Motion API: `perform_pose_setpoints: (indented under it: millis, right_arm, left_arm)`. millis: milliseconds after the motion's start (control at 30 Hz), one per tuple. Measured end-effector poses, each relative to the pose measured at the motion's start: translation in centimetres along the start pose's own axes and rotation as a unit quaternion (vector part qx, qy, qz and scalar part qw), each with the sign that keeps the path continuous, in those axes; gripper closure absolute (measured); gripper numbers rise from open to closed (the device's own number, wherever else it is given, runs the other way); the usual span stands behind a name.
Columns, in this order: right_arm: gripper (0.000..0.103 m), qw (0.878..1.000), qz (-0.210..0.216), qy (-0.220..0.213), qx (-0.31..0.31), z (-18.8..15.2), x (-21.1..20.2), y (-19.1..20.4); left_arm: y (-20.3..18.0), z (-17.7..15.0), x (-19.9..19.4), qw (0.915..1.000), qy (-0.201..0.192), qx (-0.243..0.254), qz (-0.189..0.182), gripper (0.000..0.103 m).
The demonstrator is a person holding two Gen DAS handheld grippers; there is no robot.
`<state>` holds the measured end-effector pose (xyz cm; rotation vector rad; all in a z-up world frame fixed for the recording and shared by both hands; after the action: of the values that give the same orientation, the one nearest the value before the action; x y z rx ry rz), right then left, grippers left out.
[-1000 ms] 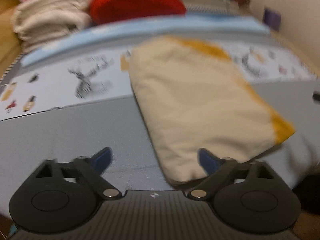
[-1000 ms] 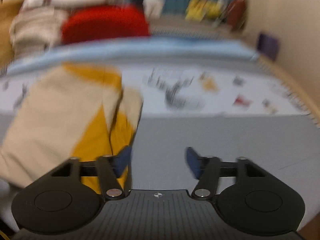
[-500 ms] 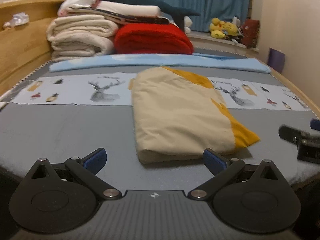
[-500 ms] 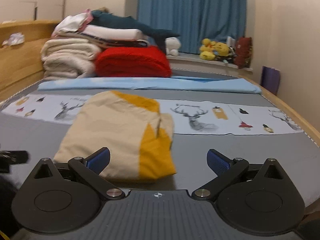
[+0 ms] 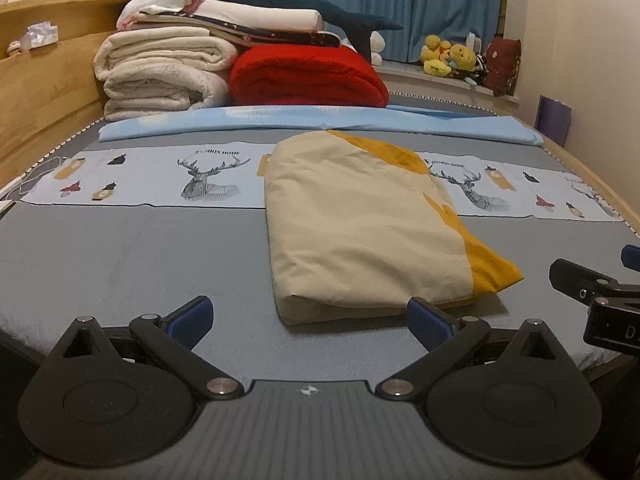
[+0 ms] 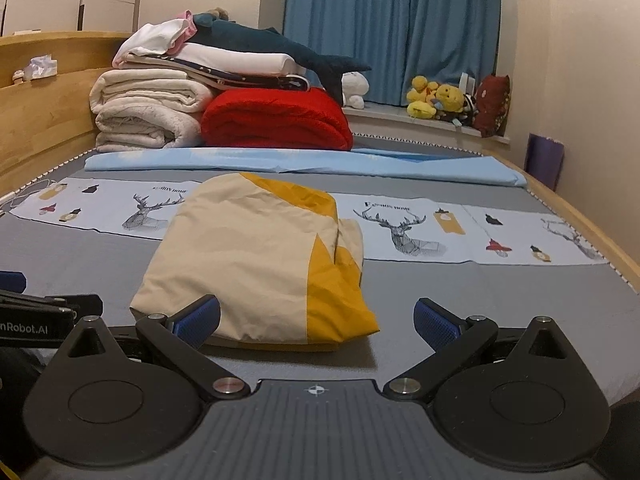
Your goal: Fold large clothes
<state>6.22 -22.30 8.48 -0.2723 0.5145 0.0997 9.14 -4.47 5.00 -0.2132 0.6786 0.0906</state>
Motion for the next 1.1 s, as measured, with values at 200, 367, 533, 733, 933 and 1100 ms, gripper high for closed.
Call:
perform_pose_setpoints:
  millis: [200, 367, 533, 733, 933, 1100]
  right_arm:
    - [0.001, 1.000, -0.003, 0.004, -0.006, -0.2, 0.8, 0.4]
    - [0.001, 1.000, -0.002, 0.005, -0.004, -0.2, 1.1, 0.6]
    - [0.001, 1.000, -0.001, 0.004, 0.000, -0.2, 1.1, 0.4]
    - [0.001, 1.000, 0.000, 0.009, 0.001, -0.3, 1.2, 0.6]
    - [0.001, 1.000, 0.002, 0.011, -0.001, -0.3, 1.2, 0.8]
    - [0.001, 1.000, 0.003, 0.010, -0.002, -0.3, 1.2, 0.9]
  left_arm:
    - [0.1, -0.2, 0.6, 0.9998, 0.014, -0.015, 0.000, 0.001]
    - [-0.1, -0.3, 0.8, 0.9998, 0.015, -0.014, 0.004, 0.001]
    - [-0.2, -0.2, 0.9, 0.9998, 0.012, -0.016, 0.001, 0.000]
    - [-0.6, -0.3, 1.0, 0.9999, 0.010, -0.010, 0.001, 0.000]
    - [-0.5, -0.3, 0.9, 0.9999, 0.009, -0.011, 0.001, 0.000]
    - [-0.7, -0.3, 0.9, 0.9999, 0.009, -0.010, 0.000, 0.000]
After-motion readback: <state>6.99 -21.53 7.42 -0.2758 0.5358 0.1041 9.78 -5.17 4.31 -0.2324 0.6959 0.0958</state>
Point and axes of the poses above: each gripper's, at about its wrist camera, not at the fingertips, and x roughly the way its jaws point, y to its left, z to its top, the point moved 7 cm from there along x, roughly the way its jaws point, and after that the axes turned 11 degrees about -x, right-handed, at the moved point
